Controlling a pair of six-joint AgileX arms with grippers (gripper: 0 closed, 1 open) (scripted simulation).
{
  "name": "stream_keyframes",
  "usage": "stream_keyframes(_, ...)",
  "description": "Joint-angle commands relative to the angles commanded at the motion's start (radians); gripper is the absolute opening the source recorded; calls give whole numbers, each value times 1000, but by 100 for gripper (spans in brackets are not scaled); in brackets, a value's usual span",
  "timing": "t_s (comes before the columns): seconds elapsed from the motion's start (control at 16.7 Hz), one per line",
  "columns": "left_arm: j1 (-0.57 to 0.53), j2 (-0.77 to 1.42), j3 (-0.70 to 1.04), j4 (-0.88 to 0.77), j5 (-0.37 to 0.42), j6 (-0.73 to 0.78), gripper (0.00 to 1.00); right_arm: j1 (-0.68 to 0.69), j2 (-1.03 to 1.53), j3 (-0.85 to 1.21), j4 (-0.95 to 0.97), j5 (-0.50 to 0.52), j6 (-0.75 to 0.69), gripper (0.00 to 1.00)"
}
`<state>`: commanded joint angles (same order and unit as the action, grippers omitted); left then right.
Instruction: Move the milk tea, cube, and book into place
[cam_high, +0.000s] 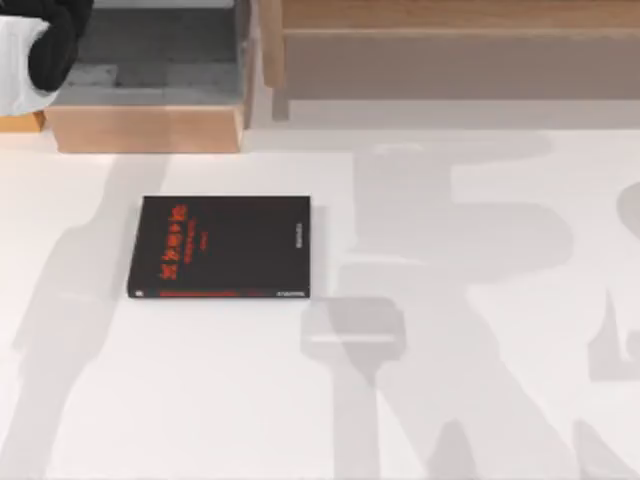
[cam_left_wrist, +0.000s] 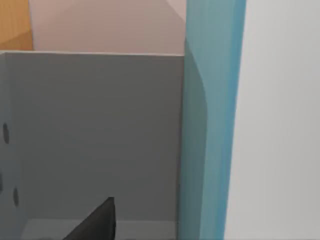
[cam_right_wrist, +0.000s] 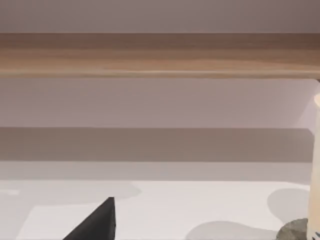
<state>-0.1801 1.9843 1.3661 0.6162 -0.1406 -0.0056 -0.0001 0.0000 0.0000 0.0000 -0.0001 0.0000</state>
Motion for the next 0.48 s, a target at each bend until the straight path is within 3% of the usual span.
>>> stream_keyframes(0.3,1,17,24,-7,1,0,100,0,0,0,0,0,0,100)
stream_keyframes(0.48,1,17,24,-7,1,0,77,0,0,0,0,0,0,100)
